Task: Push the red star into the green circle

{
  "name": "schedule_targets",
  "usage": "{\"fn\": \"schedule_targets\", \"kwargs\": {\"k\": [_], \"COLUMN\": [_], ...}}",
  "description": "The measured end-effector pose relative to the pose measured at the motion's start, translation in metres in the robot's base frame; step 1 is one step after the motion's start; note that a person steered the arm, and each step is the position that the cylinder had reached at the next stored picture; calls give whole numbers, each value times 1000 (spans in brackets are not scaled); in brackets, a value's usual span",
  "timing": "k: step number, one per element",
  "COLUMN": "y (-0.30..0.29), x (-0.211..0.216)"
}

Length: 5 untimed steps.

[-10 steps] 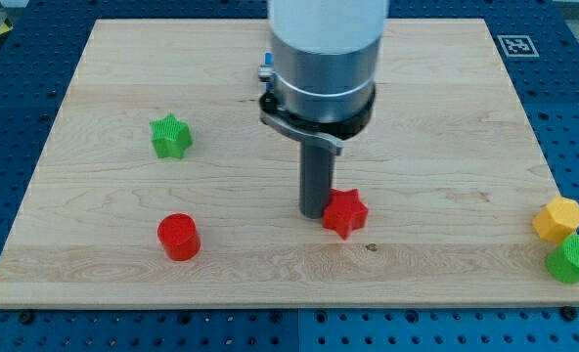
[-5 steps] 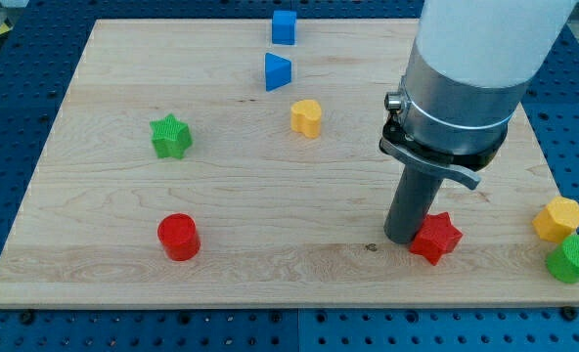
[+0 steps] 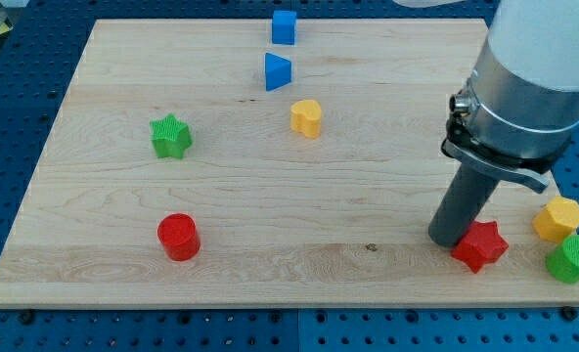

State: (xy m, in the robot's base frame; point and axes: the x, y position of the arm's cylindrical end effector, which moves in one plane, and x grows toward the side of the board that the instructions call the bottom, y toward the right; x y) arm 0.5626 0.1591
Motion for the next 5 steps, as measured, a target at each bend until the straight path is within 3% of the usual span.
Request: {"fn": "schedule_targets", "kwargs": {"k": [5], "y": [57], "x": [13]}}
